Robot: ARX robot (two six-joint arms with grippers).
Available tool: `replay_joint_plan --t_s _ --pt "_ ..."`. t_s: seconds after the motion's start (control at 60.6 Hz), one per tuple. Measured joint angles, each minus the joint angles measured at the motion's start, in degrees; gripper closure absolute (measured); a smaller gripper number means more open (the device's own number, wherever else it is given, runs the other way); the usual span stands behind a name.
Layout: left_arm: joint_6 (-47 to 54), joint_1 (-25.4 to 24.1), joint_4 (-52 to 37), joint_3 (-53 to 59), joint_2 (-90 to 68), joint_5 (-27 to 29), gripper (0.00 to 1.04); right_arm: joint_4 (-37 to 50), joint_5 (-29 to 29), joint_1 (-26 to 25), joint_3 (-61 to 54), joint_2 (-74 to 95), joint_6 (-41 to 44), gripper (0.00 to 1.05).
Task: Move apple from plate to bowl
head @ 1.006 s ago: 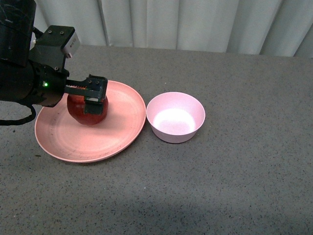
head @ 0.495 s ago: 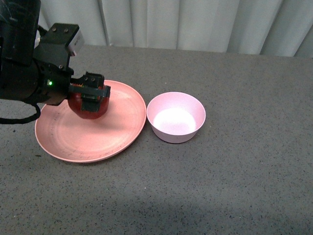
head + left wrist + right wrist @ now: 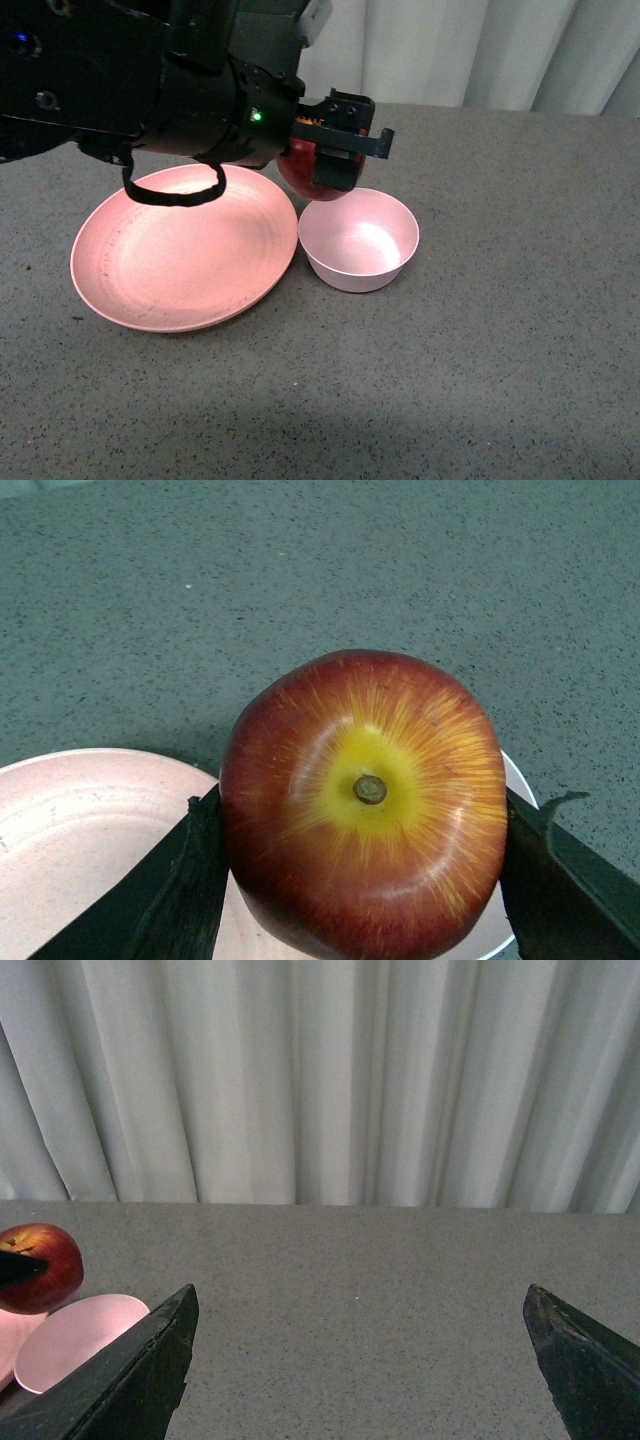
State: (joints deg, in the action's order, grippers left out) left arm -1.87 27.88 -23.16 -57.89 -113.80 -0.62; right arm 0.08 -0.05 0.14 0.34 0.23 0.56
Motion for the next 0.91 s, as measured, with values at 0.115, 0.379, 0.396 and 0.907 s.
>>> replay_joint_plan --t_s 0.115,0.379,0.396,0.907 --pt "-0.31 1.25 0.02 -0.57 -1.97 0.31 0.38 0.0 0.0 0.0 0.0 0.0 0.0 0.09" --pt "-0.37 2.12 -0.11 -1.7 -6.01 -0.02 0.39 0.0 0.0 0.0 0.0 0.0 0.0 0.09" --pt "-0.35 2.16 -0.13 -1.73 -6.14 -0.02 0.39 0.0 0.0 0.0 0.0 0.0 0.0 0.09" --pt "-1.68 2.69 -2.54 -3.43 -10.78 0.15 0.19 0.0 0.02 0.0 0.0 0.0 0.0 0.09"
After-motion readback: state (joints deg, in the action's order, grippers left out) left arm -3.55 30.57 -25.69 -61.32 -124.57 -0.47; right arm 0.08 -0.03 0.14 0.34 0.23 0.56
